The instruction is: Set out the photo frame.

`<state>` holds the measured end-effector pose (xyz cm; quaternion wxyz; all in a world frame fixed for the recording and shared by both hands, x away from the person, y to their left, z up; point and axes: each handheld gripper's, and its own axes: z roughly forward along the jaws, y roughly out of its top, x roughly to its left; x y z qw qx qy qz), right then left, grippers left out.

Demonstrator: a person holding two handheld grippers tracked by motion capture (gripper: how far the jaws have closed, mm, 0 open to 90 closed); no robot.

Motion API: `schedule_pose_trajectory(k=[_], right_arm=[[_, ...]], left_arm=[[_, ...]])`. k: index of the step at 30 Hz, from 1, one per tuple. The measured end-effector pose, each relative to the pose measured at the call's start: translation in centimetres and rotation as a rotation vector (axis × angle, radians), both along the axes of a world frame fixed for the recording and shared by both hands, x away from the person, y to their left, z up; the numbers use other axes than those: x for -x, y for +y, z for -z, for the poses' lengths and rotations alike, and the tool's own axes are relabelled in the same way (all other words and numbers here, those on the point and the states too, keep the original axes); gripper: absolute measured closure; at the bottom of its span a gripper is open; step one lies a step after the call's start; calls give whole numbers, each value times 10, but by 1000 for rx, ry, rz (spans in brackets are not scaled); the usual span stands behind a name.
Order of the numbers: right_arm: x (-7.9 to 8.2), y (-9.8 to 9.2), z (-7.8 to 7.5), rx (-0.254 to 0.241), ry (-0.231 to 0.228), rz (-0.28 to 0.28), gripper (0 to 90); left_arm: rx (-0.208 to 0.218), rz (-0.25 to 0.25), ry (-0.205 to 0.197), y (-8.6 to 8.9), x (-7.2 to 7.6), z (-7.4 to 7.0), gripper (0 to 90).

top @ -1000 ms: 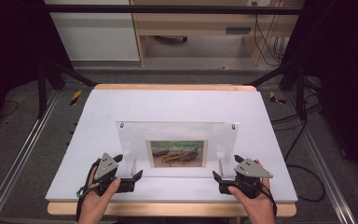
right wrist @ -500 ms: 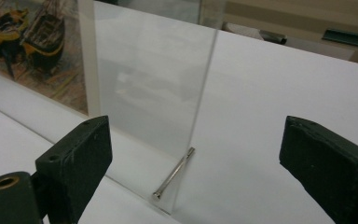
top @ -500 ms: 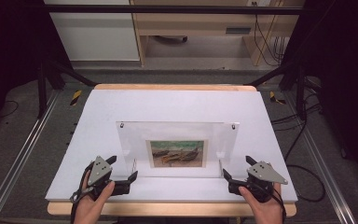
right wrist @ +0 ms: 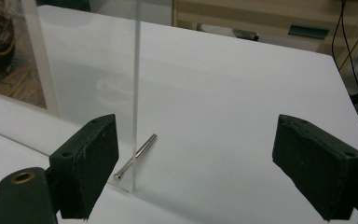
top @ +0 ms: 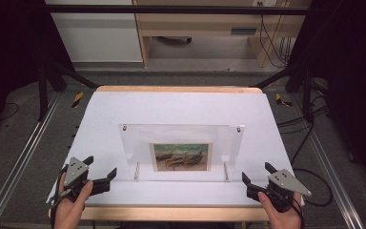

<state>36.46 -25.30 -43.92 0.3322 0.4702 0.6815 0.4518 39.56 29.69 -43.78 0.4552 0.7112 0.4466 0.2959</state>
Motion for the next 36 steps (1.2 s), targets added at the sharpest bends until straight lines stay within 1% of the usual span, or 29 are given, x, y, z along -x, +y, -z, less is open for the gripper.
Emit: schedule_pose_trajectory(k=[3,5,6,7,9,11,13,14,15,16,20,23,25,26,31,32,36], right_arm=[[-3,-6,2,-2,22,25,146],[-5,-9,4,-9,36,39,142],[-7,-11,4,-17,52,43,138],[-9,-12,6,-15,64,58,135],[-13,-14,8,-18,97,66,118],[-18,-14,10,-17,127,77,111],[-23,-14,11,-12,141,75,104],[-26,-13,11,-12,155,77,103],[-29,-13,11,0,158,78,103],[-31,-13,11,-1,168,82,103],[-42,-14,12,11,199,94,102],[-50,-15,12,9,213,102,102],[-55,-15,13,11,217,107,102],[-58,-15,13,8,219,108,101],[-68,-13,15,4,226,99,107],[-70,-13,16,10,228,91,108],[-77,-11,19,14,239,95,110]], left_arm=[[6,-21,8,11,-3,1,56],[4,-23,15,14,-4,1,56],[3,-23,19,15,-4,1,56],[0,-23,23,15,-5,2,56],[-16,-25,39,16,-8,2,56],[-18,-32,47,17,-12,3,56],[4,-23,58,17,-18,3,62],[2,-18,64,17,-21,2,65],[-13,-18,71,17,-24,2,66],[-24,-23,78,17,-27,2,66],[-28,-36,110,19,-38,5,66],[-26,-46,122,21,-47,8,66],[-9,-45,135,21,-53,9,66],[-9,-43,140,20,-55,9,66],[-3,-51,145,17,-69,14,66],[-9,-50,148,17,-70,15,66],[-11,-48,154,14,-76,19,71]])
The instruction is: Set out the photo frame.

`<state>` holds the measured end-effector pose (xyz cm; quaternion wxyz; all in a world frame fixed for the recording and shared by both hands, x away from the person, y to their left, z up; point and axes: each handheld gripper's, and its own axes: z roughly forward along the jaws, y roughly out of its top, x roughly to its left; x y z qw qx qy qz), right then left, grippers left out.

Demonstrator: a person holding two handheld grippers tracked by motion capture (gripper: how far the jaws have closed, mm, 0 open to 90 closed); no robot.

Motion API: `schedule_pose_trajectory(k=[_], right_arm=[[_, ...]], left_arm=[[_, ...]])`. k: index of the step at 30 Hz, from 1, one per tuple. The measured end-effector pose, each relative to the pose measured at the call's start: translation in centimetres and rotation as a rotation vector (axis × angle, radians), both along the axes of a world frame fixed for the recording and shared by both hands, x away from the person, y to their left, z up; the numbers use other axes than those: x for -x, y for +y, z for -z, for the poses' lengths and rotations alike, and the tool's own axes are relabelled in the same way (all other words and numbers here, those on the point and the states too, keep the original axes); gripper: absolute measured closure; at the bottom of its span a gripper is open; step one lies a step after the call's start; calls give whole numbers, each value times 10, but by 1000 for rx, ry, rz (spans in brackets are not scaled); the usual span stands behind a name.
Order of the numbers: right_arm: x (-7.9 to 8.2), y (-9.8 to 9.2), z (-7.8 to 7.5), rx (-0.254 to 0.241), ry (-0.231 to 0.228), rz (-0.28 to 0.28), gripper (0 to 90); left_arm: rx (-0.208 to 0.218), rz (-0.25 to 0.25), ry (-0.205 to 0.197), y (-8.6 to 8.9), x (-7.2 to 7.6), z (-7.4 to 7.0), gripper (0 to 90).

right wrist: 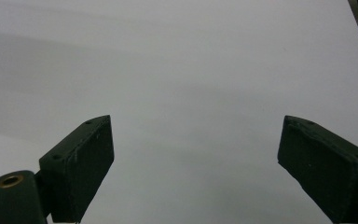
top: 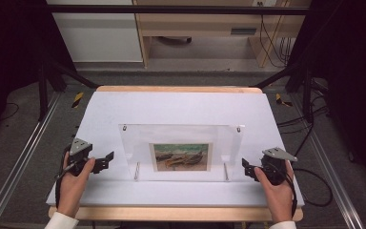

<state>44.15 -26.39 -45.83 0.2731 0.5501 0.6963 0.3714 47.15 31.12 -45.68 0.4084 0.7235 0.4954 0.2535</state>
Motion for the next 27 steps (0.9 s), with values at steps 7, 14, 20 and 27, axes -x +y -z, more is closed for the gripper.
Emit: schedule_pose_trajectory(k=[7,14,20,27], right_arm=[[-15,0,4,43,0,11,129],[-20,-1,4,100,-1,24,140],[-16,-3,10,99,16,17,142],[-3,-10,10,72,-6,22,172]], left_arm=[[-34,6,16,-1,-3,8,69],[-62,9,42,-1,1,13,75],[-87,-16,22,3,4,13,106],[-90,1,27,4,8,13,161]])
